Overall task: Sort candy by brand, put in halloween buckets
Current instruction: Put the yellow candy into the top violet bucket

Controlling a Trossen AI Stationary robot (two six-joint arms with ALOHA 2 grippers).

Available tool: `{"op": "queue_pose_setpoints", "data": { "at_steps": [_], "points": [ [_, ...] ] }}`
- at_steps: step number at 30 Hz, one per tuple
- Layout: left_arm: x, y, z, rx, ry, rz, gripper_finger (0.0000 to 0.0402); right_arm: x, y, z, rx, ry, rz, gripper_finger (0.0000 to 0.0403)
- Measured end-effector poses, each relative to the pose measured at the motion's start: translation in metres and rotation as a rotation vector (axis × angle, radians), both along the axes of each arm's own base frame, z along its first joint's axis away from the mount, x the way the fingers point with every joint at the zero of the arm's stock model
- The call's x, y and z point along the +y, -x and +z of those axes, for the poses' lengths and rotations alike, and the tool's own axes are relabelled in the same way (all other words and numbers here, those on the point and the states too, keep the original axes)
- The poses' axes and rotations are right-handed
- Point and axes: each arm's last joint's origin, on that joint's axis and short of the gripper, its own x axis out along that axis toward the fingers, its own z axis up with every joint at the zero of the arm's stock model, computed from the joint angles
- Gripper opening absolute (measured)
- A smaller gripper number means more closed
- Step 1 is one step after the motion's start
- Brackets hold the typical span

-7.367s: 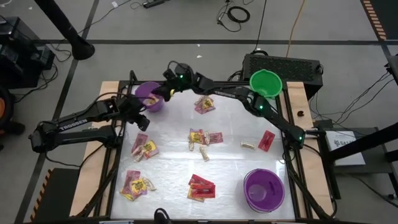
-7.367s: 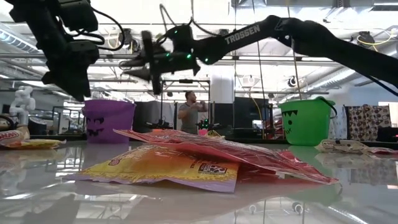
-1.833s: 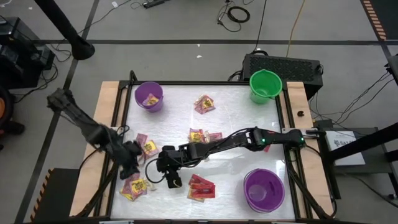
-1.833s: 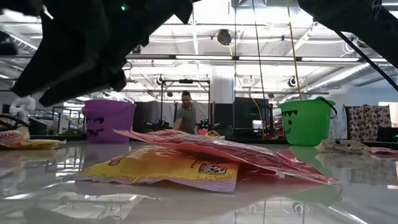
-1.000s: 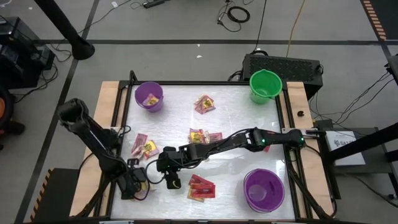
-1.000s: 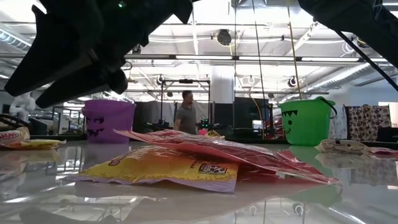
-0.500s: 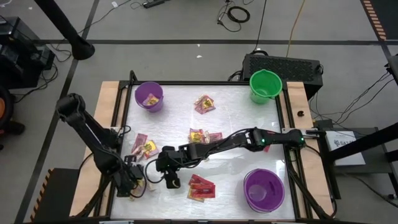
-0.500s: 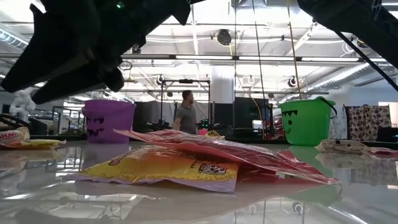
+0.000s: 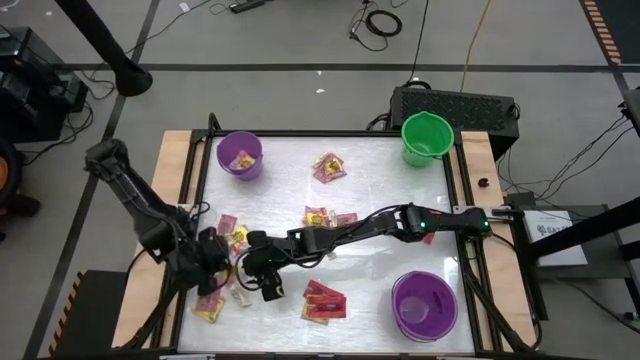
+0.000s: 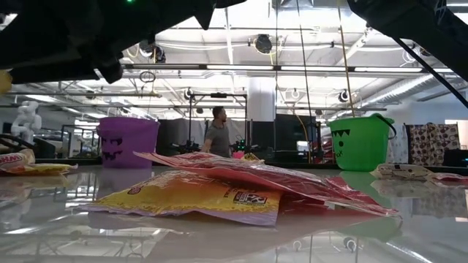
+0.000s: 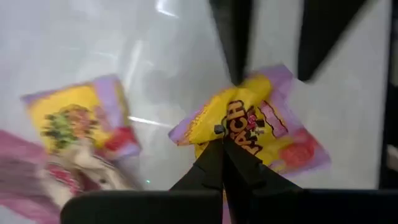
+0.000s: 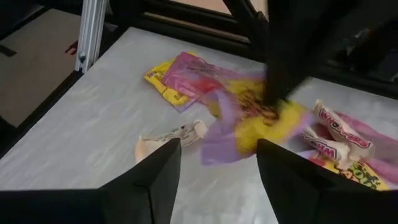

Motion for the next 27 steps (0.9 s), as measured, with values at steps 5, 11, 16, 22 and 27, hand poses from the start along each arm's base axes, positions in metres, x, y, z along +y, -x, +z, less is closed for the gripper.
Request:
{"op": "queue_pose_setpoints", "data": {
  "at_steps": [5,11,16,22,27],
  "points": [
    [0.005,-0.007,0.001,-0.021,-0.007,0.035,0.0002,-0.001,0.0,0.0,0.004,0.008,-0.022,0.0202],
    [0.006,-0.008,0.001,-0.022,-0.009,0.038,0.0002,-0.002,0.0,-0.001,0.008,0.038,-0.098,0.0177],
    [0.005,-0.009,0.001,-0.015,0.007,0.026,0.0004,-0.002,0.001,-0.002,0.033,0.005,-0.138,0.0083],
    [0.005,-0.008,0.001,-0.009,0.012,0.019,0.0053,-0.005,0.001,-0.004,0.054,-0.009,-0.157,0.0009],
    [0.005,-0.007,0.002,-0.002,0.028,-0.005,0.012,-0.019,0.007,0.0,0.14,-0.02,-0.197,0.0002]
  ]
}}
